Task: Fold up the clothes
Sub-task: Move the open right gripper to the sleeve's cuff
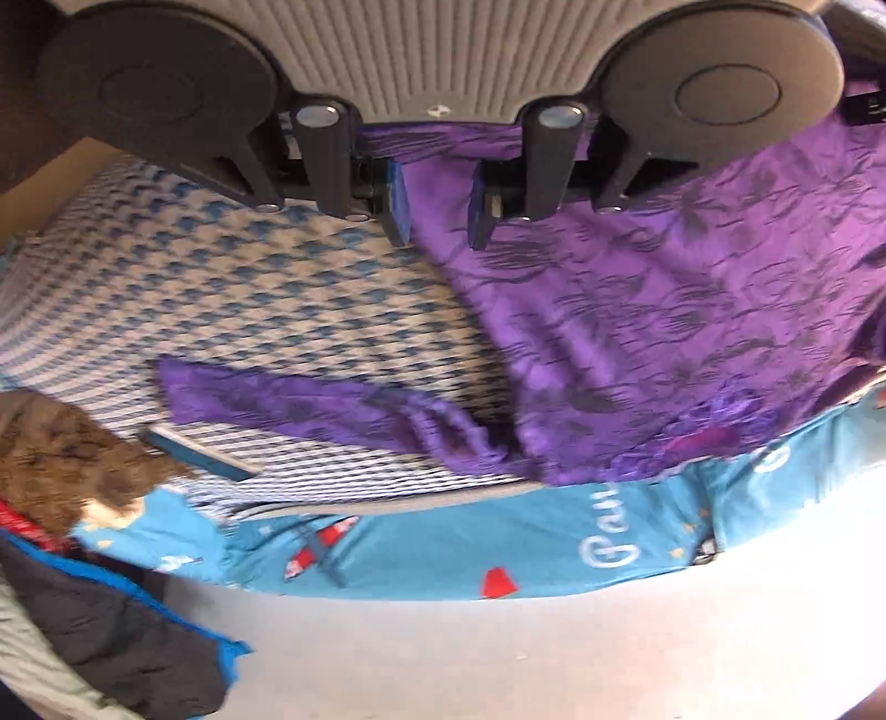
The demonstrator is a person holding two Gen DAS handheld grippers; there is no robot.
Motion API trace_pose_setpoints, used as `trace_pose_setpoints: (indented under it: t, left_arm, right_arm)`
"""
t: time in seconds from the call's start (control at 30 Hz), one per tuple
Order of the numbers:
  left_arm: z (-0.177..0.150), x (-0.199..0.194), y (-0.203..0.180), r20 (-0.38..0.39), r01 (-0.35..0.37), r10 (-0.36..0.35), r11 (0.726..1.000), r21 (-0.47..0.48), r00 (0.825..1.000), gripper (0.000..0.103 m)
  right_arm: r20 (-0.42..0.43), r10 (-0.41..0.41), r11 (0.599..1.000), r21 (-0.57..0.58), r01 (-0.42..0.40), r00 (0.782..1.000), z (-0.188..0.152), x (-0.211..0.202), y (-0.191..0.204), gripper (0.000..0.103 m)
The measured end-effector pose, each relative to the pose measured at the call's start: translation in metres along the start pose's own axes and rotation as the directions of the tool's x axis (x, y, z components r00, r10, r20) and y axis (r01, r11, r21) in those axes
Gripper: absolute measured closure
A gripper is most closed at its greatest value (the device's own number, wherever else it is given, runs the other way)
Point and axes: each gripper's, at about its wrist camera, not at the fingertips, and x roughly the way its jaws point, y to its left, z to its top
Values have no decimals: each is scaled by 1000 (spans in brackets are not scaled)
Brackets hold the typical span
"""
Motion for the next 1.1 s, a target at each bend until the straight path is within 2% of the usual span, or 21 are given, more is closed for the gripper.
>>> trace_pose_setpoints:
  t: [0.13,0.23,0.47,0.67,0.77,0.9,1.1]
  left_arm:
    - [3,-9,-5,36,41,-42,999,5,998,0]
    - [9,-14,-8,72,32,-33,999,9,997,0]
    - [33,-12,-8,83,44,-43,999,0,996,0]
    - [58,-3,-11,76,70,-70,998,2,995,0]
    - [75,2,-12,82,72,-72,997,8,994,0]
    - [100,11,-11,88,61,-63,998,26,994,0]
    - [137,22,-1,132,38,-47,997,66,990,0]
  right_arm:
    - [-28,39,998,-47,-40,999,-1,5,15,78]
    - [-50,71,996,-43,-73,996,-1,8,21,78]
    - [-89,140,989,-43,-145,986,10,16,35,78]
    - [-129,225,974,-9,-228,966,35,30,44,77]
    - [-139,233,972,2,-235,962,50,38,45,75]
    - [-128,229,973,37,-226,965,71,51,34,67]
    - [-110,121,989,102,-110,987,98,77,-9,65]
